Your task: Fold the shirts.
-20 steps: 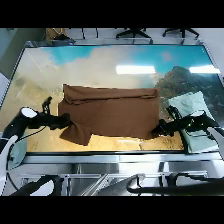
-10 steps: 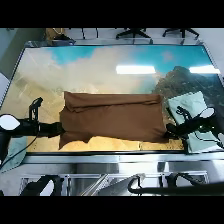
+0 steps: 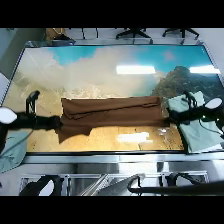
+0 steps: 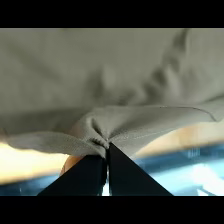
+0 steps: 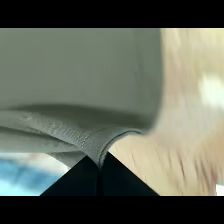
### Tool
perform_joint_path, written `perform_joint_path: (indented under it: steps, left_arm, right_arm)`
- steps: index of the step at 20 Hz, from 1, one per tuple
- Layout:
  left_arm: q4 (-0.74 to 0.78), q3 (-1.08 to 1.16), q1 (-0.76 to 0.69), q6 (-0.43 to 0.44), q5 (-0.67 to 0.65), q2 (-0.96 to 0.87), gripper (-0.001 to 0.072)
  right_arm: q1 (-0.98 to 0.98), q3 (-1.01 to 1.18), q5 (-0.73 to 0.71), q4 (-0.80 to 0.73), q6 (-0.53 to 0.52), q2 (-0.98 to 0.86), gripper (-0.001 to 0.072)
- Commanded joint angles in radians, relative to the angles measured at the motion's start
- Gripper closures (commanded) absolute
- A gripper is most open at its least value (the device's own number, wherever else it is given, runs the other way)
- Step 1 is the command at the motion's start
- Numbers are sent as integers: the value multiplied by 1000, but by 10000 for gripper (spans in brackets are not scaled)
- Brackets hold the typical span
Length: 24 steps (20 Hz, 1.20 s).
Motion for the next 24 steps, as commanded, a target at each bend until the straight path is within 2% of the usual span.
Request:
perform_joint_path:
  steps: [1,5,8,11,12,13,14,15,17,20,24]
  left_arm:
    - [-8,195,-2,29,71,-226,693]
    - [-49,363,-56,109,148,-486,692]
    - [-44,505,-92,122,185,-660,691]
    - [-45,615,-94,129,186,-781,691]
    - [-45,650,-94,126,162,-815,687]
    - [-46,684,-94,121,129,-844,684]
    - [-47,722,-94,121,86,-867,437]
    - [-49,760,-94,120,45,-882,38]
    - [-51,841,-94,110,-32,-893,18]
    - [-53,952,-94,88,-124,-892,18]
    - [-55,1023,-108,53,-178,-892,18]
  right_arm:
    - [36,139,-139,135,-114,-148,693]
    - [85,254,-232,138,-154,-347,692]
    - [98,316,-286,140,-164,-443,692]
    - [97,349,-286,142,-175,-463,684]
    - [96,355,-276,142,-175,-463,642]
    - [95,366,-256,141,-176,-462,489]
    - [94,382,-233,128,-181,-456,394]
    - [92,402,-217,95,-181,-449,331]
    - [82,442,-217,10,-174,-439,187]
    - [59,448,-214,-13,-155,-464,184]
    - [58,448,-158,-13,-156,-537,182]
